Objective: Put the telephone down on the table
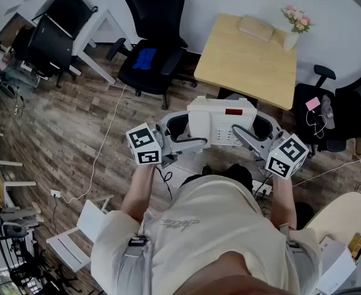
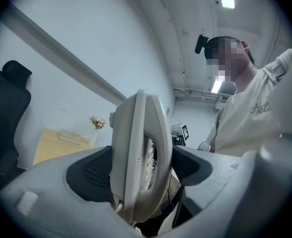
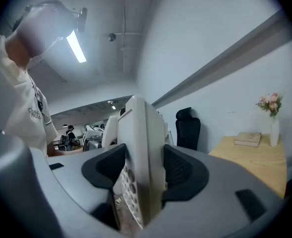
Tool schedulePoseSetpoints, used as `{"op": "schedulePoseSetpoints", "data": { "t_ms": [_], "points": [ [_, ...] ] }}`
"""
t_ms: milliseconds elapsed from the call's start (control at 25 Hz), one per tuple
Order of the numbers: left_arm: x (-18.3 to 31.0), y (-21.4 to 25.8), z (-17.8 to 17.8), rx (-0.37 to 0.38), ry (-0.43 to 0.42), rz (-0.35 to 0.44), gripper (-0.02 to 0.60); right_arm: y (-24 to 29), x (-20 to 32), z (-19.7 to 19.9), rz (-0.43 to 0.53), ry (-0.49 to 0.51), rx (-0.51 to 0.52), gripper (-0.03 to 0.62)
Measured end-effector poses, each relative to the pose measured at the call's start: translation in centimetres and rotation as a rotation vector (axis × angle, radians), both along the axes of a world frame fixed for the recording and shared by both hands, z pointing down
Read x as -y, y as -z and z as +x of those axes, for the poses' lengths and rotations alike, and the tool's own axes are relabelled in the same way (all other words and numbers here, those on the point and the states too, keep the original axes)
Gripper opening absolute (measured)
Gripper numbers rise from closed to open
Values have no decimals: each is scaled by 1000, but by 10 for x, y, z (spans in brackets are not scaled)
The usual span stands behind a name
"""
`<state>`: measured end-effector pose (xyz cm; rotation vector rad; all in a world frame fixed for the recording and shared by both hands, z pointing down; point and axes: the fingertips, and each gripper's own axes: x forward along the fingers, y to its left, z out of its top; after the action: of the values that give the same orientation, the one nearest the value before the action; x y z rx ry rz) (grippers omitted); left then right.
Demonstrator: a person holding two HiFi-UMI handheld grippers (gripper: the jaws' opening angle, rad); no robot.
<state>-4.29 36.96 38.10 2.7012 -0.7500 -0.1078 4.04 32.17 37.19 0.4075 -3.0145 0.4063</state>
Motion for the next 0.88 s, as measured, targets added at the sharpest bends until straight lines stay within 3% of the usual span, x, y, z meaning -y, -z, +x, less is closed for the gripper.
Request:
{"op": "schedulePoseSetpoints", "data": {
  "t_ms": [520,880],
  "points": [
    [0,-17,-24,-57,-5,-38,365,-15,0,-24,-44,-19,-46,235],
    [48,-18,-24,-53,-30,-35,365,-16,45,-23,-48,-37,-37,235]
  ]
}}
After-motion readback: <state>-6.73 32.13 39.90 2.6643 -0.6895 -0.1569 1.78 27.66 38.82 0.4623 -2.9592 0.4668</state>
